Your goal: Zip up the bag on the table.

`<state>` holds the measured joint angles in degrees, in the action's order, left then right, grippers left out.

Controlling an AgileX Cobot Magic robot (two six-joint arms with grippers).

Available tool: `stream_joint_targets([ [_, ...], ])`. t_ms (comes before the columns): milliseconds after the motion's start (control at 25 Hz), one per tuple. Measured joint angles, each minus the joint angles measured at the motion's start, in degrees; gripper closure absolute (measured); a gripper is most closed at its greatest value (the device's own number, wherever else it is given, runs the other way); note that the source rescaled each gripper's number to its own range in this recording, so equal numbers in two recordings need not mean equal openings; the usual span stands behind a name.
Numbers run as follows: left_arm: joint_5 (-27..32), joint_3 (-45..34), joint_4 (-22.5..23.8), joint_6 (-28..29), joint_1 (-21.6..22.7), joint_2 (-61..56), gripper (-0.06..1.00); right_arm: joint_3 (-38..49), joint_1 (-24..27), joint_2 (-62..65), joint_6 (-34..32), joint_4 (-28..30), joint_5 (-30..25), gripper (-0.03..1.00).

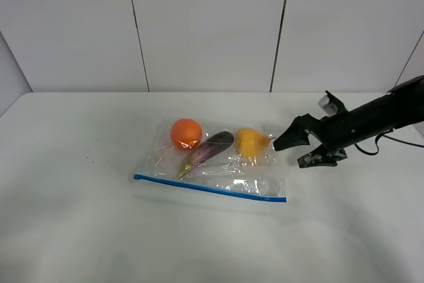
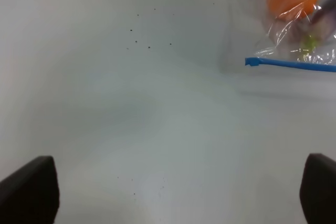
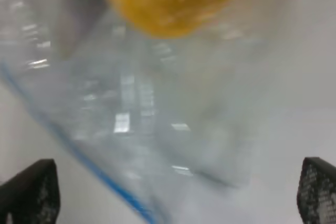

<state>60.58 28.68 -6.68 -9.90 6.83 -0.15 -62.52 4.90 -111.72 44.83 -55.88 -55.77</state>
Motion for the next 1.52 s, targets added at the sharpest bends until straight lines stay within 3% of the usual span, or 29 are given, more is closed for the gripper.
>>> stream_joint_targets([
  [280, 0.0, 0.0, 0.0, 0.0, 0.0, 0.0, -0.05, -1.9, 0.0, 10.0, -21.8, 32.9, 9.4, -0.03],
  [400, 0.0, 0.0, 0.0, 0.0, 0.0, 0.0, -0.05, -1.9, 0.0, 12.6, -26.8, 40.5, 9.8, -0.03],
  [960, 0.0, 0.0, 0.0, 0.0, 0.0, 0.0, -0.05, -1.0, -3.8, 20.4, -27.7, 42.0, 7.3, -0.03],
  [1520, 0.0, 0.0, 0.0, 0.0, 0.0, 0.0, -0.05, 16.5, -3.8, 50.5, -27.6, 42.2, 10.1, -0.03],
])
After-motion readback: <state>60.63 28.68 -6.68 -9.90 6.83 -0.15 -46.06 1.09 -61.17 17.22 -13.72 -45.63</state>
